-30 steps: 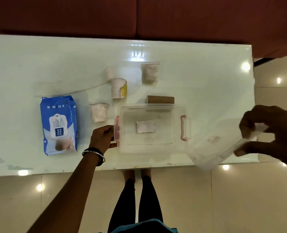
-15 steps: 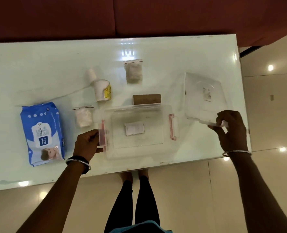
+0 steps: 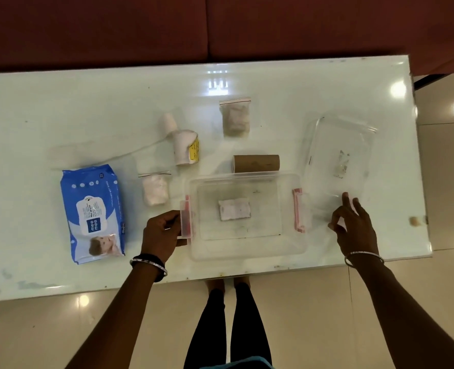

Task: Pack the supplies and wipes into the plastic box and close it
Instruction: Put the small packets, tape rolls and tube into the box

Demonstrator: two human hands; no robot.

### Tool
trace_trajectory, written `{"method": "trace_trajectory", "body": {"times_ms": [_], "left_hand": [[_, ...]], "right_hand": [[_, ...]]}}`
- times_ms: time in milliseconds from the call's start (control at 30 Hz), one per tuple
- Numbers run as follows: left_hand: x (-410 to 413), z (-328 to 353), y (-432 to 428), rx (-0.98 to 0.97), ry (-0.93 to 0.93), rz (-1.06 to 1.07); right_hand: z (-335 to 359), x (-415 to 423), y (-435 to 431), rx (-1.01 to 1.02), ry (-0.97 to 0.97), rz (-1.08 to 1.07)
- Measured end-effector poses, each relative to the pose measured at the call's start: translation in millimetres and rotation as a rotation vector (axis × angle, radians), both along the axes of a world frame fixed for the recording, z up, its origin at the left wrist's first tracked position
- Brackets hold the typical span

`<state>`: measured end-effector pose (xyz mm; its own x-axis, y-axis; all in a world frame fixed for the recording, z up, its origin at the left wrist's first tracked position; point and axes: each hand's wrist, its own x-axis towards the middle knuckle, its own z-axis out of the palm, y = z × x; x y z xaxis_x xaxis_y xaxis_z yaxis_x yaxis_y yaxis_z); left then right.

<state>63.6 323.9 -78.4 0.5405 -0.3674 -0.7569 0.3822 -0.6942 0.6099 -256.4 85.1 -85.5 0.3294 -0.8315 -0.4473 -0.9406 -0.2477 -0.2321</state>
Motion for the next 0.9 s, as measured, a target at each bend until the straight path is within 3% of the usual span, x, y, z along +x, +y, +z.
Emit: {"method": "trace_trajectory", "body": {"times_ms": [167,233,333,500,633,800,900], "left_hand": [[1,4,0,0.014,-0.074,-0.042],[5,6,-2,0.024,-0.188,-0.102],[18,15,-11,-0.016,-0.359,-0.095],[48,26,-52,-0.066,-0.512,0.048],[66,23,-99,0.053,-0.615,0.083],[75,5,-134,0.232,-0.492,-0.054],[75,-6,-140,0.301,-0.515,-0.122]], "right_hand": [[17,22,-17,0.054,0.206,0.003],[30,43,-23,-0.078,0.107,-0.093],[50,87,-29,-0.288,-0.196,-0.160],[60,171,-34,-0.288,-0.522,-0.070],[56,215,-33,-0.221,-0.574,-0.030],[44,245,-30,-0.152,-0.615,-0.071],[33,257,-33,-0.103,-0.517,-0.143]]}}
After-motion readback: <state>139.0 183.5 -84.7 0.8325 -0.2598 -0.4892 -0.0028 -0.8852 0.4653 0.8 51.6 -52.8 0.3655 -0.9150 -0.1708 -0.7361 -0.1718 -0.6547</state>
